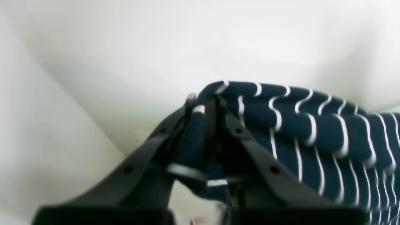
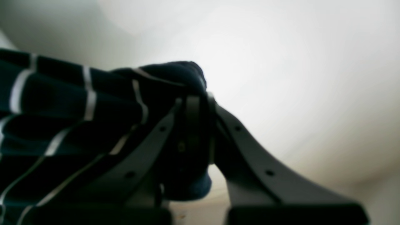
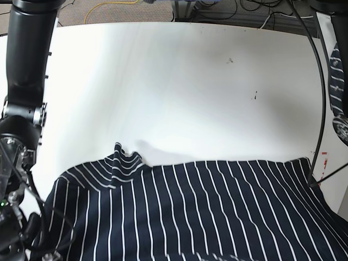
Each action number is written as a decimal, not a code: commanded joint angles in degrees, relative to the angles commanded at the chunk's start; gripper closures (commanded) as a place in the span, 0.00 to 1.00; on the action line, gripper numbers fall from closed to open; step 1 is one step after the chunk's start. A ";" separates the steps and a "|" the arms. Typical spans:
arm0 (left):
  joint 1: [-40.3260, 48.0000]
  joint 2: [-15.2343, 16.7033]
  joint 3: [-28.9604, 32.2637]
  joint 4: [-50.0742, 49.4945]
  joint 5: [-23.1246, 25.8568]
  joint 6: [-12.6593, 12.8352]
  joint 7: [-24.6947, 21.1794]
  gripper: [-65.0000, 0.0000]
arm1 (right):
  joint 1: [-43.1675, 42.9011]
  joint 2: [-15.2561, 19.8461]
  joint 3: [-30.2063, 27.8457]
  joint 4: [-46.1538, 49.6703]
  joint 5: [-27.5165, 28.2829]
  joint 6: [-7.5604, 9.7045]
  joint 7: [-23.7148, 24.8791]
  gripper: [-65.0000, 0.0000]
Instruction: Layout the t-shirt on the table in an organized manner, then fold the t-shirt properly
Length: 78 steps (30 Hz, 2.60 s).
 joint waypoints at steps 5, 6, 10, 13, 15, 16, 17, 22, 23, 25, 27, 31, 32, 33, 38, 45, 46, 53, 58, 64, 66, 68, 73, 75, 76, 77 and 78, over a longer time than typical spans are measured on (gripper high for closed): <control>0.00 0.00 2.02 -1.85 -0.35 0.00 0.18 1.00 | 0.82 0.00 -0.70 -0.26 0.18 0.00 -0.09 0.99; 0.00 0.00 2.11 -1.58 -0.44 0.00 0.18 1.00 | 0.82 0.00 -0.53 -0.09 0.18 0.00 -0.26 0.99; 0.00 0.00 1.76 -0.44 -0.53 -0.09 0.26 1.00 | -1.14 0.53 0.18 2.64 -0.18 0.00 -0.53 0.99; 2.96 0.00 1.76 1.67 -2.02 -0.18 0.26 1.00 | -7.82 0.88 3.43 5.89 -0.18 0.00 -0.53 0.99; 6.65 0.00 1.67 3.25 -3.69 -0.09 0.26 1.00 | -12.57 0.88 5.27 7.91 -0.18 0.00 -0.53 0.99; 8.67 0.00 1.67 4.22 -4.40 -0.09 0.26 1.00 | -15.12 0.88 6.15 8.88 -0.18 0.00 -0.53 0.99; 10.16 0.00 1.67 5.01 -4.92 -0.09 0.26 1.00 | -16.88 0.88 6.77 9.58 -0.18 0.00 -0.53 0.99; 21.59 -0.26 0.70 9.58 -7.82 -0.09 0.62 1.00 | -30.24 -0.09 10.99 12.75 -0.18 0.00 -0.53 1.00; 23.44 -0.18 0.09 10.29 -8.18 -0.09 0.62 1.00 | -32.09 -0.35 11.87 12.84 -0.18 0.00 -0.53 1.00; 29.33 -0.18 -2.11 12.48 -9.23 -0.09 0.62 1.00 | -38.15 -1.32 15.56 12.84 -0.18 0.00 -0.26 1.00; 33.81 -0.09 -3.43 13.80 -9.58 -0.09 0.62 1.00 | -42.46 -2.55 18.37 12.84 0.00 0.00 0.00 1.00; 43.66 0.00 -5.71 18.20 -9.85 -0.09 0.70 1.00 | -50.99 -5.45 23.65 12.92 0.18 0.00 0.09 1.00; 46.21 0.00 -6.33 19.60 -9.85 -0.09 0.70 1.00 | -52.84 -6.24 24.62 12.92 0.18 0.00 0.09 1.00; 48.93 0.09 -7.03 21.01 -9.85 -0.09 0.70 1.00 | -54.86 -6.95 25.67 13.01 0.18 0.00 0.09 1.00; 61.95 0.18 -11.08 25.76 -11.69 -0.26 0.70 1.00 | -62.77 -9.93 28.57 13.10 0.18 0.00 0.09 1.00; 76.45 -0.35 -18.90 26.20 -17.41 -0.26 0.70 1.00 | -70.77 -10.90 29.27 13.19 0.18 0.00 0.09 1.00; 78.47 -0.35 -19.87 26.29 -18.02 -0.26 0.70 1.00 | -71.91 -10.99 29.89 13.19 0.18 0.00 0.09 1.00; 89.81 -0.35 -24.88 26.11 -19.16 -0.35 0.62 1.00 | -78.24 -14.77 34.46 13.27 0.18 0.00 0.09 1.00; 95.70 -0.18 -25.58 25.85 -18.99 -0.35 0.62 1.00 | -82.81 -14.95 35.08 13.19 0.18 0.00 0.09 1.00; 97.29 0.09 -24.09 25.67 -13.36 -0.35 0.62 1.00 | -86.33 -16.62 35.16 13.10 0.00 0.00 0.70 1.00; 97.29 0.09 -23.21 25.23 -11.25 -0.44 0.53 1.00 | -87.12 -17.14 35.16 13.10 -0.18 0.00 1.05 1.00; 97.11 0.09 -22.33 24.62 -8.88 -0.79 0.53 1.00 | -88.26 -17.23 35.16 13.10 -0.18 0.00 1.49 0.99; 95.44 0.09 -21.71 22.42 -4.48 -4.22 0.35 1.00 | -90.46 -17.58 35.16 13.01 -0.18 0.00 1.58 0.99; 94.30 0.09 -21.01 21.36 -2.20 -6.59 0.35 1.00 | -91.25 -17.58 35.16 12.92 -0.18 0.00 1.58 0.99; 94.21 0.09 -21.01 21.19 -1.67 -7.03 0.35 1.00 | -91.34 -17.58 35.16 12.92 -0.18 0.00 1.58 0.99; 94.03 0.09 -20.92 21.01 -0.35 -8.09 0.35 1.00 | -91.60 -17.58 35.16 12.92 -0.18 0.00 1.58 0.99; 94.03 0.09 -20.84 21.01 0.44 -8.22 0.35 1.00 | -91.69 -17.67 35.16 12.92 -0.18 0.00 1.58 0.99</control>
